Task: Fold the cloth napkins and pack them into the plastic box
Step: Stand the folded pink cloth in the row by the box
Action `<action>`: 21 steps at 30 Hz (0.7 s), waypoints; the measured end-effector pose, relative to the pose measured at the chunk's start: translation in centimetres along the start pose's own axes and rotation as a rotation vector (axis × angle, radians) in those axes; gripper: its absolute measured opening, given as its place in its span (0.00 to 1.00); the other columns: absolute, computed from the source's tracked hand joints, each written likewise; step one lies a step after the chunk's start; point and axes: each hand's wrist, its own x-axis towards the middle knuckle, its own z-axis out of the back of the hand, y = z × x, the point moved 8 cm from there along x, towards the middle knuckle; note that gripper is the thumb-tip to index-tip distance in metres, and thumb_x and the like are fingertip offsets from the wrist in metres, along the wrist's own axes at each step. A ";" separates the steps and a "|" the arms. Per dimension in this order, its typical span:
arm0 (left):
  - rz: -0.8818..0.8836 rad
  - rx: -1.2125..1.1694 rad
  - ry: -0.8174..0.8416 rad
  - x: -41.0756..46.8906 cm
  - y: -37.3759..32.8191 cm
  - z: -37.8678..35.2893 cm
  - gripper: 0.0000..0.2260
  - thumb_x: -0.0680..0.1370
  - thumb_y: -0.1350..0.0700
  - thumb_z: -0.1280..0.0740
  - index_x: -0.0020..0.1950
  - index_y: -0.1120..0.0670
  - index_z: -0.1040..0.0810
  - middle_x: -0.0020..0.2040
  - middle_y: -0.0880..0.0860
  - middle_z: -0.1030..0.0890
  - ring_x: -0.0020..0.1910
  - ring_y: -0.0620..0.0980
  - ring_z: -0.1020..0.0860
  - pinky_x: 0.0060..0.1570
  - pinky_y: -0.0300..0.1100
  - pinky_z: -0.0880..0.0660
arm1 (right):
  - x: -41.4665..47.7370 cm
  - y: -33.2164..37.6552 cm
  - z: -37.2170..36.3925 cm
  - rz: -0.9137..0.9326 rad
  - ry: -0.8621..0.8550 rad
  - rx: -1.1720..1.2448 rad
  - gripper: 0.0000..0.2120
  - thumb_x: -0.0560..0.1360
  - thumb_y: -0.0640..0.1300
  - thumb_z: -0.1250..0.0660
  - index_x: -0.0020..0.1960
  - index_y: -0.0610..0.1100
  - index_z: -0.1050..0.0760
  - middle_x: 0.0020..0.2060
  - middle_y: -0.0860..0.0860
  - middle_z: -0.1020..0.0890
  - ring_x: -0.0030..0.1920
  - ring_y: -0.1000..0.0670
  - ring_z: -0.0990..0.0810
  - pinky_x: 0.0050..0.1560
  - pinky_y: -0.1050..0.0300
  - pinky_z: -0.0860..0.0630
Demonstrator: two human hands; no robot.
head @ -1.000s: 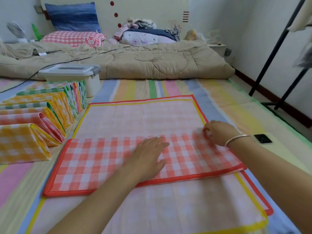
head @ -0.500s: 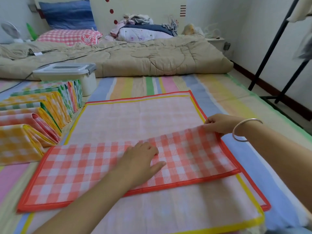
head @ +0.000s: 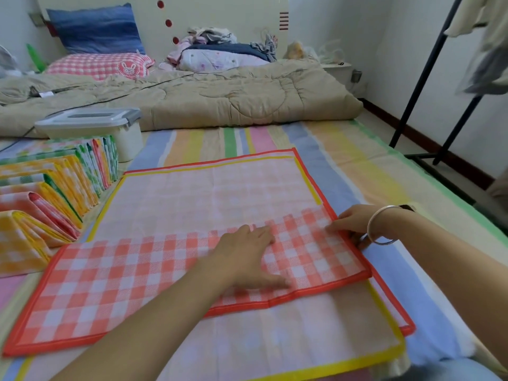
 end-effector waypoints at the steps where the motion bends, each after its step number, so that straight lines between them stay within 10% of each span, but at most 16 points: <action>1: 0.006 0.003 -0.004 0.1 -0.1 -0.2 0.44 0.67 0.22 0.38 0.76 0.46 0.37 0.80 0.44 0.43 0.72 0.52 0.37 0.65 0.52 0.33 | -0.3 0.0 0.1 0.021 -0.005 -0.016 0.15 0.76 0.54 0.31 0.52 0.42 0.22 0.45 0.44 0.19 0.40 0.46 0.20 0.40 0.53 0.18; 12: 0.021 -0.018 -0.003 -0.1 -1.1 0.3 0.46 0.65 0.25 0.31 0.73 0.50 0.37 0.66 0.50 0.30 0.64 0.52 0.33 0.60 0.50 0.30 | -3.4 3.1 1.8 0.255 -0.156 0.084 0.12 0.77 0.50 0.31 0.45 0.41 0.21 0.39 0.47 0.18 0.35 0.50 0.20 0.39 0.58 0.19; 21: -0.022 -0.066 -0.079 0.6 -0.2 0.0 0.51 0.64 0.24 0.33 0.78 0.50 0.43 0.74 0.48 0.33 0.67 0.54 0.33 0.62 0.49 0.29 | -7.1 10.8 -0.5 0.453 -0.192 0.235 0.08 0.77 0.44 0.31 0.40 0.43 0.26 0.28 0.50 0.24 0.21 0.58 0.26 0.25 0.65 0.27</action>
